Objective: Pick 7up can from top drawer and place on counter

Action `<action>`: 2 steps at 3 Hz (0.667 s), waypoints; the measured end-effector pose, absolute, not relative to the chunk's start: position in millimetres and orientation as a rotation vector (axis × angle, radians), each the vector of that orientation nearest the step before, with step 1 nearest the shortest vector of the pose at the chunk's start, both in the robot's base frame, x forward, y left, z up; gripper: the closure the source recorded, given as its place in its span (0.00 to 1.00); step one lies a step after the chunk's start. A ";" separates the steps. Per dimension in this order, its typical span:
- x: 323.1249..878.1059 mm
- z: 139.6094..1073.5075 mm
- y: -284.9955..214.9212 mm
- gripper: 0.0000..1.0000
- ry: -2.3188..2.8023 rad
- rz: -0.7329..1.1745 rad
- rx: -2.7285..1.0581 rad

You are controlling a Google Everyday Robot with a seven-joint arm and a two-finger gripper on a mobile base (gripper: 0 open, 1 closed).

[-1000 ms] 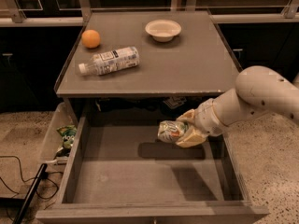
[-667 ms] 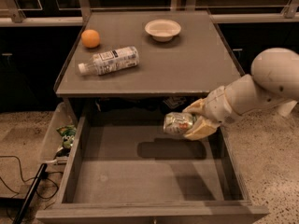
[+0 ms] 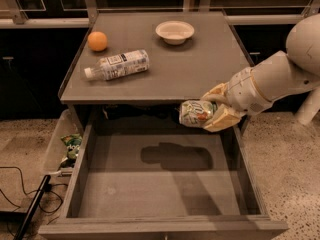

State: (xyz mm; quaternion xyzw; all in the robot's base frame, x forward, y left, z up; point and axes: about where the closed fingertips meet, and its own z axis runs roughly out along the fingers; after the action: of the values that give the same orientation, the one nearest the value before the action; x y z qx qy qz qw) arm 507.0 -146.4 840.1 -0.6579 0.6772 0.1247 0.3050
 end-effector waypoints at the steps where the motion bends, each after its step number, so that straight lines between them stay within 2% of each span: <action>1: 540.5 852.5 -154.7 1.00 1.801 0.304 -1.703; 2: 592.7 880.0 -169.4 1.00 1.790 0.260 -1.623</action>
Offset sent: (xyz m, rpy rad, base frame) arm 0.1592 -0.0503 0.0916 0.0885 -0.1773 -0.1693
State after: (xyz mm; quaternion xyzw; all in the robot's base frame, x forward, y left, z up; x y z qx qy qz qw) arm 592.7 -169.4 880.0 -0.6261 0.6903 0.1003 0.3484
